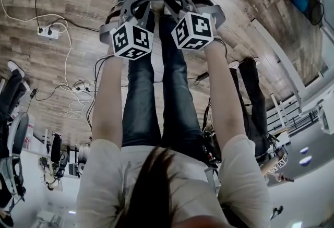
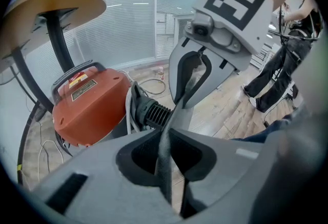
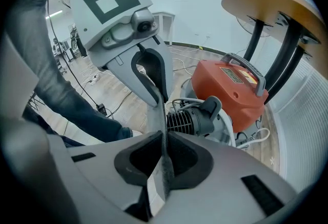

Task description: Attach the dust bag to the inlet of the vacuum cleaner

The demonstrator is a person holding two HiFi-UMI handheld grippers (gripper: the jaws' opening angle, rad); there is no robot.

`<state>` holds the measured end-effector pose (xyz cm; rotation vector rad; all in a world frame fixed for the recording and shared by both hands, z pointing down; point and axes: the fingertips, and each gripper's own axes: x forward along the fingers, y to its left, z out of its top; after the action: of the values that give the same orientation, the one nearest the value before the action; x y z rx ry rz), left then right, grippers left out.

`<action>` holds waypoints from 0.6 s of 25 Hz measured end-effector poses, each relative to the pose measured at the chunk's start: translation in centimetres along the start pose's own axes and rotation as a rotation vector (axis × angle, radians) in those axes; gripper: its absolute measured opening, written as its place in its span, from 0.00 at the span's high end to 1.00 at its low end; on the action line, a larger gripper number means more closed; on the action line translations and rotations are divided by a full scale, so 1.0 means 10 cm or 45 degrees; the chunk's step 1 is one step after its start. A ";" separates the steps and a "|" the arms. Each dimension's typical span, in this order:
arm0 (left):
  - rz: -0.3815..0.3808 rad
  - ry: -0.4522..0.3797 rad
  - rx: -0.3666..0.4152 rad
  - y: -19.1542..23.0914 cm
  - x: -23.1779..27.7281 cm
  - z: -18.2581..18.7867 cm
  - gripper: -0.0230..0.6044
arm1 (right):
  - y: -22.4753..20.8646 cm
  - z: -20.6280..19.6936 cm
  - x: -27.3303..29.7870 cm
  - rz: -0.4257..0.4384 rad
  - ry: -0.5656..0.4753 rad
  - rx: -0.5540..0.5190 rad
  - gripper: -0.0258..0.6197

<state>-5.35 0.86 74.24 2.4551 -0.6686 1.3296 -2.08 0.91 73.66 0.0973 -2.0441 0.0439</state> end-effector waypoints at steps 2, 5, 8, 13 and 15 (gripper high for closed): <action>0.008 -0.003 -0.004 0.03 0.01 0.00 0.87 | -0.03 0.00 0.01 -0.001 0.001 -0.008 0.90; 0.008 -0.002 -0.005 0.05 0.03 0.01 0.87 | -0.06 0.00 0.03 0.006 0.003 -0.015 0.90; 0.006 -0.003 0.002 0.05 0.04 0.01 0.87 | -0.07 -0.01 0.03 0.006 0.002 -0.014 0.90; 0.004 -0.004 0.002 0.07 0.06 0.01 0.87 | -0.09 -0.02 0.06 0.016 0.002 -0.013 0.90; 0.002 -0.004 0.007 0.07 0.07 0.01 0.87 | -0.10 -0.03 0.07 0.025 -0.002 -0.007 0.90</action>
<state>-5.32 0.00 74.73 2.4617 -0.6685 1.3303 -2.06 -0.09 74.35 0.0742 -2.0468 0.0503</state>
